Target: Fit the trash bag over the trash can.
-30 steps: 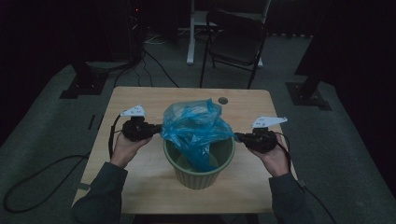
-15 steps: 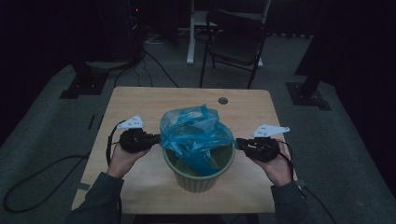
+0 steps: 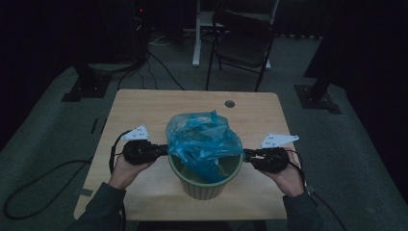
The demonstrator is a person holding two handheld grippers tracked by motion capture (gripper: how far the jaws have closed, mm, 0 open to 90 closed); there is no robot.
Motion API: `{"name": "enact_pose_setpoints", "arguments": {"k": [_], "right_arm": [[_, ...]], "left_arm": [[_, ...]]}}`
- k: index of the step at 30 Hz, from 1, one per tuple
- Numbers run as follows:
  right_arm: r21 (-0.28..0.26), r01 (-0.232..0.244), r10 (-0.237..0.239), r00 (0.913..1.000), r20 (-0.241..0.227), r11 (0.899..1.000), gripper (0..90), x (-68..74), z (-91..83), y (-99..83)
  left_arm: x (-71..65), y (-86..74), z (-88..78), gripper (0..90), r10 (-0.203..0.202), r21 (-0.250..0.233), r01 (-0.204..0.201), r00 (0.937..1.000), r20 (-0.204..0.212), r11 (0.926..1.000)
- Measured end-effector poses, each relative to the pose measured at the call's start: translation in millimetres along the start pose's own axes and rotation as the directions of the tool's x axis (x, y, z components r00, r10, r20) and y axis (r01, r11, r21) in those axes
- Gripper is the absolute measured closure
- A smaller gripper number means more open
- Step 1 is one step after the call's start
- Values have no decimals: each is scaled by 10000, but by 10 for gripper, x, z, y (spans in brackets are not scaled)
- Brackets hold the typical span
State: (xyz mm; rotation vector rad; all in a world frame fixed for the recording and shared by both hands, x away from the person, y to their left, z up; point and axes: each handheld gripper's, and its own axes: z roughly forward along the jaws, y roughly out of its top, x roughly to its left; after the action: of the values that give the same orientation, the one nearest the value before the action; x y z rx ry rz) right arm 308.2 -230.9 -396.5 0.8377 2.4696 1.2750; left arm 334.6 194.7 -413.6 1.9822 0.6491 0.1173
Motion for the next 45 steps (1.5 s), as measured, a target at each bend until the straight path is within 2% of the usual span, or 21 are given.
{"name": "enact_pose_setpoints", "arguments": {"k": [2,9,13,16,20,22,23,26,28,29,33,35,40,45], "right_arm": [[-6,-12,12,10000,16,10000,743,5,5,-2],[38,-102,99,9986,521,9999,793,-11,56,36],[127,-78,66,9956,936,9999,800,-69,150,113],[107,-19,9,9950,995,9999,800,-106,198,151],[113,-45,31,9924,1231,9999,803,-157,319,211],[139,-26,8,9920,1265,9999,803,-155,337,211],[111,25,-38,9921,1250,9999,776,-151,350,197],[89,77,-87,9930,1174,9999,725,-137,312,179],[67,99,-107,9927,1200,9999,725,-132,291,173],[9,128,-128,9912,1320,9999,698,-128,233,163],[-153,49,-27,9898,1424,9999,697,-148,122,151],[-181,62,-36,9895,1445,9998,699,-151,104,149],[-257,144,-108,9905,1369,9996,702,-132,14,134],[-306,446,-409,9929,1116,9985,698,-66,-58,113]], "left_arm": [[-12,-1,0,826,-28,-4,28,10000,-79,10000],[6,26,32,829,-89,-15,88,9998,-180,10000],[130,100,101,830,-230,-94,225,9984,-519,9997],[197,140,142,838,-324,-211,309,9968,-735,9993],[226,150,197,859,-372,-210,353,9949,-935,9992],[226,150,197,859,-372,-210,353,9949,-935,9992],[223,110,188,842,-399,-244,380,9957,-832,9990],[193,86,135,805,-303,-258,282,9960,-842,9993],[193,86,135,789,-303,-258,282,9960,-842,9993],[180,63,37,762,-312,-375,278,9951,-934,9989],[187,47,-78,735,-417,-594,359,9941,-996,9976],[177,45,-118,731,-347,-639,287,9949,-949,9975],[132,43,-139,692,-118,-553,69,9960,-885,9984],[83,16,-166,690,68,-556,-117,9961,-882,9984]]}}
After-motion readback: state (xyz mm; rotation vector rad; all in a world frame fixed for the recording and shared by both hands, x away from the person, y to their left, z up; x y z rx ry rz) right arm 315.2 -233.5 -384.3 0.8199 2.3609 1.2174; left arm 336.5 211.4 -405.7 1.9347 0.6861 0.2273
